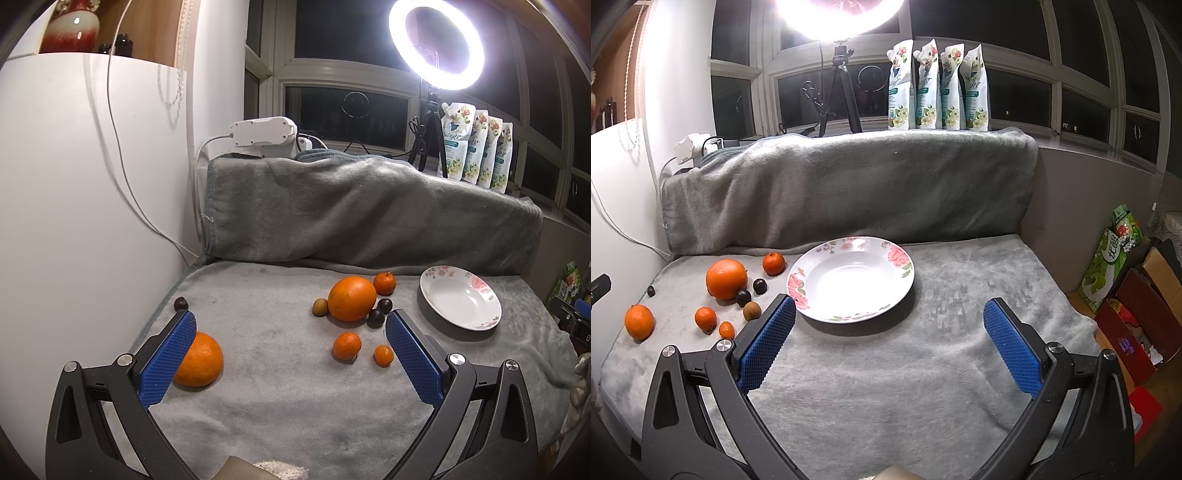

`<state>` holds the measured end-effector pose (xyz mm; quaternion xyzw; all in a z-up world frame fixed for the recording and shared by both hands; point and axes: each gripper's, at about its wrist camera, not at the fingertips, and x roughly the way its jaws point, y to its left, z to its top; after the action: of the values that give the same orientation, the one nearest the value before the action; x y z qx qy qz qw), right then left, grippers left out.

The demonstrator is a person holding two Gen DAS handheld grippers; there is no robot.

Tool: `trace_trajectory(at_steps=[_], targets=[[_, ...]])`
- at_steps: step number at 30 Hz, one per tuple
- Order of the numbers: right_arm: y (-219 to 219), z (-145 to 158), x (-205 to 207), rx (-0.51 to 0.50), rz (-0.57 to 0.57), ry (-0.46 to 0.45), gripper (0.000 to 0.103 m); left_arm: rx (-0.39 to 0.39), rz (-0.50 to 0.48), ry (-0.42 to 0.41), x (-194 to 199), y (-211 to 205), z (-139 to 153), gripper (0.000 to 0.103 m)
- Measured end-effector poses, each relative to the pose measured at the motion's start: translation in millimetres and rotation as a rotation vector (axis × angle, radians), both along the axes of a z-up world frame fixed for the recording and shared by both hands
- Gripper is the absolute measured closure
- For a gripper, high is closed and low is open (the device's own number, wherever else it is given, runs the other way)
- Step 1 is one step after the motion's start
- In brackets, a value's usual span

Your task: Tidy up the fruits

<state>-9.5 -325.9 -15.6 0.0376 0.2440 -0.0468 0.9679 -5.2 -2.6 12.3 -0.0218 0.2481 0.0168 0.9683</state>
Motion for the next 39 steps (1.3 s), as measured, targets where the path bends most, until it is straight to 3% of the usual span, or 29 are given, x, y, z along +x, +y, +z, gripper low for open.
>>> trace_trajectory(at_steps=[26,39], targets=[[7,-5,13,-0.002,0.033,0.026,0.0,-0.007,0.002,0.014,7,-1,-5,0.001],[26,-7,46,0.01,0.158,0.067,0.0,-0.072,-0.03,0.075,25,3,-28,0.001]])
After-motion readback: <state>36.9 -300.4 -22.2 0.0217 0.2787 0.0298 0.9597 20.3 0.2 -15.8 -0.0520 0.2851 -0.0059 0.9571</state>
